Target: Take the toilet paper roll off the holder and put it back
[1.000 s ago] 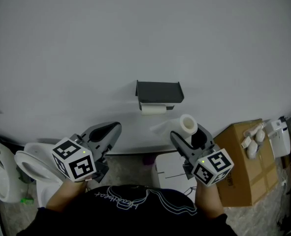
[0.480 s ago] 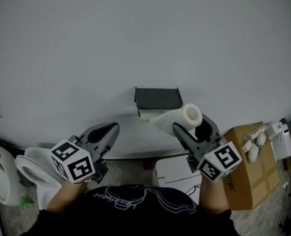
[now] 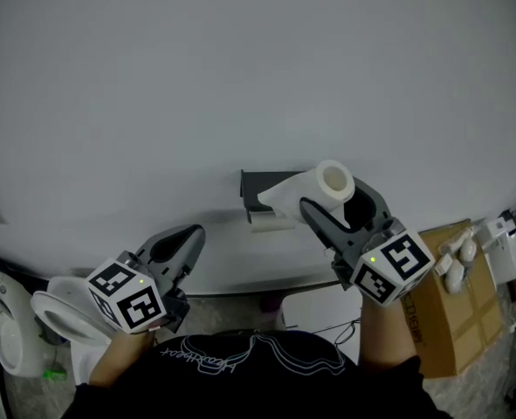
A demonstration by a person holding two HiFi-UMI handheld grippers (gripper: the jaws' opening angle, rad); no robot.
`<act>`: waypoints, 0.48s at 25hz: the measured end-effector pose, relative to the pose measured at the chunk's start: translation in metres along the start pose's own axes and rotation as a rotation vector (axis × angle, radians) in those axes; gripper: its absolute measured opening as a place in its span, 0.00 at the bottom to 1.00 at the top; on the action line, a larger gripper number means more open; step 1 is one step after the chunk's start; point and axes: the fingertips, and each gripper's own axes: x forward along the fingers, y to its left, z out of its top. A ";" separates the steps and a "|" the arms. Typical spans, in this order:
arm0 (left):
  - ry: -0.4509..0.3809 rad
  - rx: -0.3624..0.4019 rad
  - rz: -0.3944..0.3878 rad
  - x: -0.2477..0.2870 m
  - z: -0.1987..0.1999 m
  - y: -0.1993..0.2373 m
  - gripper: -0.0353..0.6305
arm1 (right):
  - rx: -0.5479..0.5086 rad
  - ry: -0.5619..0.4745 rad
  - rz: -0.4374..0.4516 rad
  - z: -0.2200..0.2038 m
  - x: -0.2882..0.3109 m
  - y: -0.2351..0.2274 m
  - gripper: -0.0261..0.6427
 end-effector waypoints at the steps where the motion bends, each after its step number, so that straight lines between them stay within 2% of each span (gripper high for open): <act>1: -0.002 -0.001 0.005 0.000 0.001 0.003 0.06 | 0.000 0.004 0.004 0.000 0.005 -0.002 0.48; 12: -0.002 -0.016 0.052 -0.008 0.001 0.036 0.06 | 0.011 0.104 0.032 -0.028 0.062 -0.021 0.48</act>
